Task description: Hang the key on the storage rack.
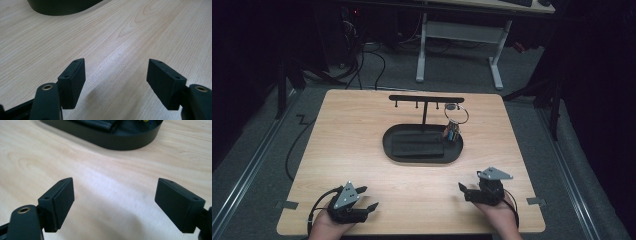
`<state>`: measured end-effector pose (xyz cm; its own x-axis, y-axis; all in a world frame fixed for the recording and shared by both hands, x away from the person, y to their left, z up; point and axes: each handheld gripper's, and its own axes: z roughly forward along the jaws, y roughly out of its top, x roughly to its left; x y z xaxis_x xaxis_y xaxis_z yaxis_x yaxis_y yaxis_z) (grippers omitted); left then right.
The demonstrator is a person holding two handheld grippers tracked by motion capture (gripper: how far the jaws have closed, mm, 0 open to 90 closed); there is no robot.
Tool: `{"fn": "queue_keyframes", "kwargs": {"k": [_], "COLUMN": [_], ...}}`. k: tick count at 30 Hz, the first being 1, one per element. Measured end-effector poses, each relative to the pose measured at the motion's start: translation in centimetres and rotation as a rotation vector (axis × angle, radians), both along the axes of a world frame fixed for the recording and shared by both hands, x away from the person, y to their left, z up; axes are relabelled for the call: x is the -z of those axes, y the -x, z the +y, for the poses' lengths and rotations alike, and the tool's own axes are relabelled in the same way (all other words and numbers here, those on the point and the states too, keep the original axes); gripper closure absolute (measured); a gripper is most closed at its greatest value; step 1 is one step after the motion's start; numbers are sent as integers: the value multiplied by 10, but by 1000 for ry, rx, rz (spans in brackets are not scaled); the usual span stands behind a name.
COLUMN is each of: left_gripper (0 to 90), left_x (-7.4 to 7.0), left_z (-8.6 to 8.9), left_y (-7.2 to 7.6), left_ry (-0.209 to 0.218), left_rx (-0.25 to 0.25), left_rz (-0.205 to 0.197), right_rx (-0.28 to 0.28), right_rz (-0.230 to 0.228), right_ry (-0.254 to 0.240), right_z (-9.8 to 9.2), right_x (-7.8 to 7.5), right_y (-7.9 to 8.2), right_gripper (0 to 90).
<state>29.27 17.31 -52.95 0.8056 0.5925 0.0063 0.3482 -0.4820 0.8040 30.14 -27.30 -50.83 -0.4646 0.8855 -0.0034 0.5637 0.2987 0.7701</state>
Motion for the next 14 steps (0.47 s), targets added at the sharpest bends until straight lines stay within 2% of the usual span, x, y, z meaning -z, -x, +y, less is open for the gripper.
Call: {"fn": "queue_keyframes", "kwargs": {"k": [2, 3, 4, 6, 8, 11, 12, 14], "left_gripper": [314, 314, 314, 312, 312, 312, 312, 312], "left_x": [0, 0, 0, 1, 1, 1, 1, 0], "left_z": [0, 0, -1, -2, -3, -3, -3, -3], "left_y": [0, 0, -1, -1, -2, -1, 1, 1], "left_ry": [2, 7, 9, 2, 6, 4, 2, 2], "left_rx": [-8, -12, -14, -17, -25, -28, -29, -29], "left_rz": [3, 6, 9, 14, 14, 9, 6, 6], "right_rx": [20, 23, 6, 14, 10, -2, -13, -13], "right_rz": [-66, -73, -73, -112, -90, -92, -74, -68], "right_ry": [-24, -37, -34, 5, -27, -7, -19, -33], "right_z": [-3, -4, -3, -3, -4, -2, -1, -1], "right_x": [6, 7, 6, 5, 7, 8, 10, 11], "right_y": [17, 23, 27, 31, 29, 28, 28, 29], "right_gripper": [160, 158, 158, 159, 158, 159, 159, 159]}}
